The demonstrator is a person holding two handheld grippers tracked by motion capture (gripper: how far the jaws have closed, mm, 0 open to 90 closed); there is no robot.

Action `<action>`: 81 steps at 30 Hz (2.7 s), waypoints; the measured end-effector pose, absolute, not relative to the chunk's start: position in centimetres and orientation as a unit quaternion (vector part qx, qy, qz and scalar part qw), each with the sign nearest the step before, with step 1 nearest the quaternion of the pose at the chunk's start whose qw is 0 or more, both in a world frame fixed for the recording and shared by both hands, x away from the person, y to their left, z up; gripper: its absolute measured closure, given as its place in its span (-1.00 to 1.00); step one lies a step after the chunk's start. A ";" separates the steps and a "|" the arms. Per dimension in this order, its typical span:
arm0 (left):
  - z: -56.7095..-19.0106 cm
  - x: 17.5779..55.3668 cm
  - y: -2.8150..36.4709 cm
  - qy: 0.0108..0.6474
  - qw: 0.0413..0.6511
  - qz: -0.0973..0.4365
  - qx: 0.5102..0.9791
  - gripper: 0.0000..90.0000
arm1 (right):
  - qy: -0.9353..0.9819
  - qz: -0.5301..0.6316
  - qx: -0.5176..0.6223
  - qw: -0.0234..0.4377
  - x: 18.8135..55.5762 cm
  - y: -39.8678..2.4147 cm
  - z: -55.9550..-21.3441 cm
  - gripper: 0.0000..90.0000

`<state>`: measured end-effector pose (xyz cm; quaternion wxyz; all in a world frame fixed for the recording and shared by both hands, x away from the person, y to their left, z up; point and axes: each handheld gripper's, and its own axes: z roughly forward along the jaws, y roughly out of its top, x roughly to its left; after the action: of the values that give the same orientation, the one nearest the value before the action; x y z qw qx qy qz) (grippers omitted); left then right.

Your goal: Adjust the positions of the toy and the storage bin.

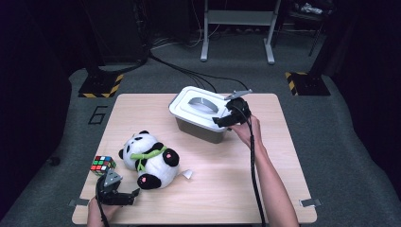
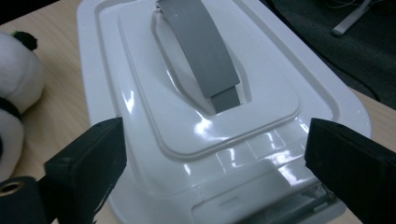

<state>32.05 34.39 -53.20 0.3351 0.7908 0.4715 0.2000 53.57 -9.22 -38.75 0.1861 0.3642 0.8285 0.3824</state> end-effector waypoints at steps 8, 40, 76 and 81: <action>-53.2 32.0 34.4 0.471 0.335 0.200 0.791 -1.00 | 0.827 0.382 0.369 0.185 55.5 -8.2 -39.2 -0.41; -53.2 32.0 34.3 0.477 0.339 0.194 0.787 -1.00 | 0.835 0.377 0.370 0.156 53.9 -6.7 -38.7 0.42; -53.2 32.0 34.4 0.471 0.336 0.197 0.791 -1.00 | 0.848 0.388 0.334 0.139 45.1 -7.1 -39.0 0.47; -53.2 32.0 34.4 0.471 0.335 0.195 0.792 -1.00 | 0.847 0.393 0.333 0.133 44.2 -7.3 -39.1 0.47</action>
<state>32.00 34.37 -53.17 0.3353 0.7922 0.4711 0.1952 44.24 -7.29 -39.05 0.1331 0.3330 0.8467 0.3930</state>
